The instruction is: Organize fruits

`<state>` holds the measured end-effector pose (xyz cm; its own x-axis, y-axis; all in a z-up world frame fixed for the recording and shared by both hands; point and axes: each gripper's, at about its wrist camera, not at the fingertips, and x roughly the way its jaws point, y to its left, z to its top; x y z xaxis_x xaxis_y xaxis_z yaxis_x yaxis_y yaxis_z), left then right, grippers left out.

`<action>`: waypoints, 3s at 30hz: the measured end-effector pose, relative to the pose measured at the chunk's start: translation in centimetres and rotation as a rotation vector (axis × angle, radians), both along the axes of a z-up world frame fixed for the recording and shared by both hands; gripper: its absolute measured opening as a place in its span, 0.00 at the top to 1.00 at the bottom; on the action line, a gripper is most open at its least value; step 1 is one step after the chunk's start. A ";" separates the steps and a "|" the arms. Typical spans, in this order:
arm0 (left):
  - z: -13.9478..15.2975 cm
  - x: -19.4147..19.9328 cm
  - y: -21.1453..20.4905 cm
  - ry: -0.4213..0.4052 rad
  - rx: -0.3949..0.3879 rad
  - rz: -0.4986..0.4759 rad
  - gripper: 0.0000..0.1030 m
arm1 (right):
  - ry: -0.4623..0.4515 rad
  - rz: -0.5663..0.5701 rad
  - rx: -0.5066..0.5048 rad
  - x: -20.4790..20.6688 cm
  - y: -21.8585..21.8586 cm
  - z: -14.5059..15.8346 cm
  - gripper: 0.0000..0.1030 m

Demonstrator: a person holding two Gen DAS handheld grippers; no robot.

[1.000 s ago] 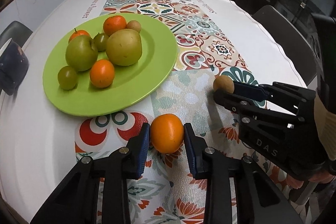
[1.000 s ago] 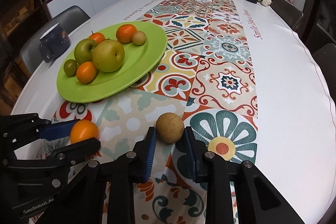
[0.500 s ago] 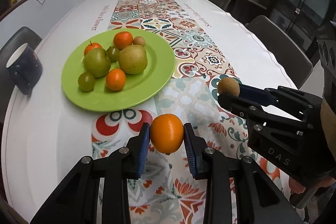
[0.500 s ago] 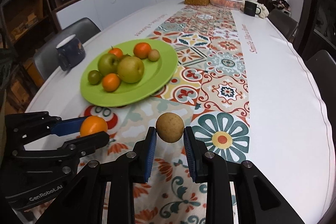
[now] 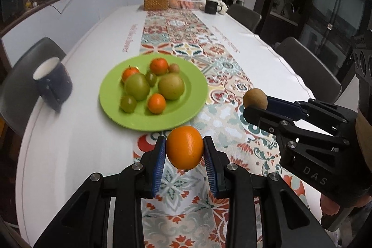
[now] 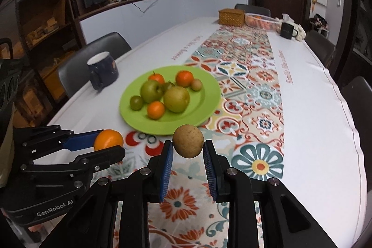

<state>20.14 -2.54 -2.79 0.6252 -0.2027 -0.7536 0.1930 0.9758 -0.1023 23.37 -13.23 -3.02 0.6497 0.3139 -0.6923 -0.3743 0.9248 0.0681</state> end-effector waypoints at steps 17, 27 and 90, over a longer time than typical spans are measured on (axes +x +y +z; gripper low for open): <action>4.4 2.4 1.9 -0.136 0.039 0.019 0.69 | -0.100 0.021 0.008 1.9 2.1 4.1 0.73; 4.6 6.1 3.2 -0.141 0.041 0.016 0.69 | -0.098 0.020 0.009 6.1 3.5 4.8 0.73; 6.3 -6.7 2.3 -0.281 0.105 0.148 0.09 | -0.248 -0.234 0.013 -7.3 -2.6 6.1 0.11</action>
